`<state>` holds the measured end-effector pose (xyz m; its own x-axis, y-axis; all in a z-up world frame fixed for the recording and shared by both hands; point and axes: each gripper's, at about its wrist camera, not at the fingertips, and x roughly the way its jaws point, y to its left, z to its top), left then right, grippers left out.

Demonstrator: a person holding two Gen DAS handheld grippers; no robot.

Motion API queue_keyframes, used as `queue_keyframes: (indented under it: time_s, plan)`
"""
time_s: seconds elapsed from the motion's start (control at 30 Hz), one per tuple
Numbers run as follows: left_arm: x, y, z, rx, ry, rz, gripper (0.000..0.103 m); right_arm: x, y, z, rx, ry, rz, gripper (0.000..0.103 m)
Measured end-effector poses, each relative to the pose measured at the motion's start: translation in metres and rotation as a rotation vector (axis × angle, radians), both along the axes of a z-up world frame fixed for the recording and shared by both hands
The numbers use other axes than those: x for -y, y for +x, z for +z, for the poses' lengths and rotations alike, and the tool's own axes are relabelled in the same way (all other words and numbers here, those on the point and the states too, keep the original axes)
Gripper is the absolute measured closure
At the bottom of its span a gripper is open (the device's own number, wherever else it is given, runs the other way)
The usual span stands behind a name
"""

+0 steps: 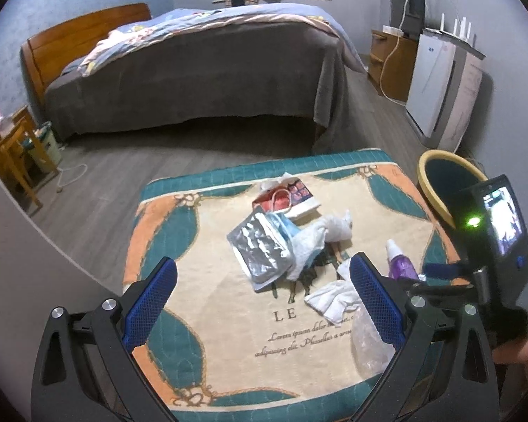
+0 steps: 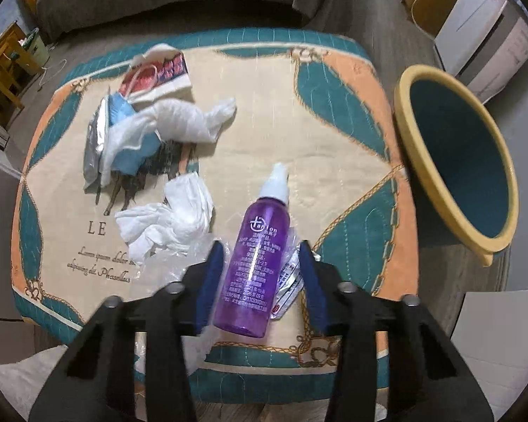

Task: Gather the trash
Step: 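Grasp the purple spray bottle with the right tool while the left tool grasps the plastic bag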

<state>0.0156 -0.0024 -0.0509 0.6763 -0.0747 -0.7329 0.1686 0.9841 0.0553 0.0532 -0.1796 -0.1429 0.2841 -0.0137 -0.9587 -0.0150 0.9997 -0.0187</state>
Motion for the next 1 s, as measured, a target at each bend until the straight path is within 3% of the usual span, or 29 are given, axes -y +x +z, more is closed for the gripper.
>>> queue_keyframes:
  time_s: [0.33, 0.53, 0.8, 1.0]
  plan:
    - [0.008, 0.000, -0.011, -0.046, -0.008, -0.051, 0.006, -0.001, 0.005, -0.006, -0.023, 0.010, 0.014, 0.070]
    - [0.018, -0.004, -0.013, -0.064, -0.032, -0.072, 0.006, 0.006, -0.002, 0.036, 0.024, 0.007, 0.051, 0.072]
    - [0.063, -0.021, -0.042, -0.119, 0.022, -0.171, 0.006, 0.040, -0.006, 0.094, 0.114, 0.002, 0.100, 0.072]
    - [0.097, -0.032, -0.074, -0.197, 0.082, -0.266, 0.006, 0.061, -0.003, 0.077, 0.086, 0.052, 0.039, 0.072]
